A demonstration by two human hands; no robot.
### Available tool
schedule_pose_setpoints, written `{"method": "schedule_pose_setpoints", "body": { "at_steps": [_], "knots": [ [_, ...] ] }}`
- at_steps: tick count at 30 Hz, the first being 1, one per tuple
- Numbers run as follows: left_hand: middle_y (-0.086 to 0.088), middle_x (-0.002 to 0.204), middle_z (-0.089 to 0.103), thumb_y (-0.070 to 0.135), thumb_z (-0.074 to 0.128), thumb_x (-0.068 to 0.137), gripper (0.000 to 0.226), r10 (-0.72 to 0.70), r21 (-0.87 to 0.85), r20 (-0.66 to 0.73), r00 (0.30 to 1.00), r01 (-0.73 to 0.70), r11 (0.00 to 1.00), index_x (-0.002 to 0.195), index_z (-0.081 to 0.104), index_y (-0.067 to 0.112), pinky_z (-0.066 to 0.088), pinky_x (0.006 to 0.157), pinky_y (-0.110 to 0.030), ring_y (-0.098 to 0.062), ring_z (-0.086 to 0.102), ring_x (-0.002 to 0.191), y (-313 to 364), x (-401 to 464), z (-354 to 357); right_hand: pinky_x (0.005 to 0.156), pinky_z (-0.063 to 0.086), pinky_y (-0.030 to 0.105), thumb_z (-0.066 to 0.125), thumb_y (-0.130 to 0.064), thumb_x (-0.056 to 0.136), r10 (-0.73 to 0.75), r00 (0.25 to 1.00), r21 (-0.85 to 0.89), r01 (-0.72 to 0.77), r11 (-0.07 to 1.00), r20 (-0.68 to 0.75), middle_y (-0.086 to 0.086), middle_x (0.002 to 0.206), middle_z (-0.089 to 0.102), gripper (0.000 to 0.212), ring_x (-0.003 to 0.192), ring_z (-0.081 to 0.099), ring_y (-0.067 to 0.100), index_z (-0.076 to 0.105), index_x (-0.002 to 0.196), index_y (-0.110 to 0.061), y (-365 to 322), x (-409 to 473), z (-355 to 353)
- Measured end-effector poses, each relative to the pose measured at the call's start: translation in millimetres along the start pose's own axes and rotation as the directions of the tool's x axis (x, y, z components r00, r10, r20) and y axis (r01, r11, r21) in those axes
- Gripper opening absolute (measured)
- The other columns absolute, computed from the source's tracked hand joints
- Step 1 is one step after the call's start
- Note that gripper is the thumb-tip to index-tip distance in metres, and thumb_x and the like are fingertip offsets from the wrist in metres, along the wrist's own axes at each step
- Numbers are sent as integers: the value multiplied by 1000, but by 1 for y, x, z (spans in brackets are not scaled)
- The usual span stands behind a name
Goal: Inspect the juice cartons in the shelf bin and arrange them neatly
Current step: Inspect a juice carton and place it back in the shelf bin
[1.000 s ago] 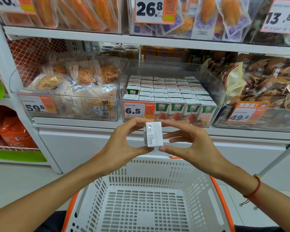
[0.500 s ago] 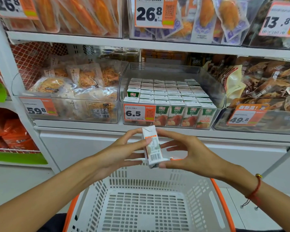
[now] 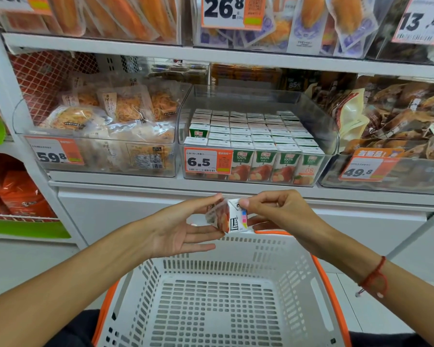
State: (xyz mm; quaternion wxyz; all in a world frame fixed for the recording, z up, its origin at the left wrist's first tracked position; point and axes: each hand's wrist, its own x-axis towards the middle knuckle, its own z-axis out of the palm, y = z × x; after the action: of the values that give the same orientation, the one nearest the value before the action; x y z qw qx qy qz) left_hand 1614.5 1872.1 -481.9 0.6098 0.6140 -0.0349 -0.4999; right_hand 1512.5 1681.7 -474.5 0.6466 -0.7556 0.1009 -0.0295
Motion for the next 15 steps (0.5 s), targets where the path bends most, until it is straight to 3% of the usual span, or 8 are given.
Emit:
{"method": "schedule_pose_setpoints", "body": {
  "at_steps": [3,7,9,11,15],
  "knots": [
    [-16,106,73,41,83,55,74,88,-12,-21,996,-88,996,123,59,23,62,73,-33,-23,74,93,0,0,0,67,57,20,78,-41,65,14,1000,-5,-14,1000,28,6,89,77,38,85,74,18,77,91,-13,0,0,-2],
    [-6,98,77,18,84,69,60,345,119,-141,928,-330,936,118,53,32,58,80,-27,-19,74,90,-4,3,2,77,60,26,77,-39,70,-7,998,-127,15,992,63,-9,100,75,37,91,72,10,71,103,-23,4,-1,4],
    [2,92,78,18,86,66,58,438,190,-166,884,-407,894,109,51,38,57,74,-21,-12,74,88,-5,1,6,81,58,24,76,-40,72,-49,998,-220,59,974,49,-12,108,72,41,96,70,7,66,110,-28,6,0,8],
    [13,88,76,23,88,63,56,511,254,-174,841,-463,849,102,52,44,57,69,-22,-6,73,84,-6,-1,11,78,54,17,74,-45,69,-51,997,-205,62,977,61,-12,113,70,50,99,67,2,61,115,-30,5,0,9],
    [15,93,75,18,86,69,59,567,256,-167,806,-520,815,111,50,39,54,71,-23,-4,73,83,-6,-3,18,74,51,16,79,-35,72,-90,996,-161,92,983,23,-11,106,71,45,95,67,3,60,112,-31,5,1,8]
  ]
}}
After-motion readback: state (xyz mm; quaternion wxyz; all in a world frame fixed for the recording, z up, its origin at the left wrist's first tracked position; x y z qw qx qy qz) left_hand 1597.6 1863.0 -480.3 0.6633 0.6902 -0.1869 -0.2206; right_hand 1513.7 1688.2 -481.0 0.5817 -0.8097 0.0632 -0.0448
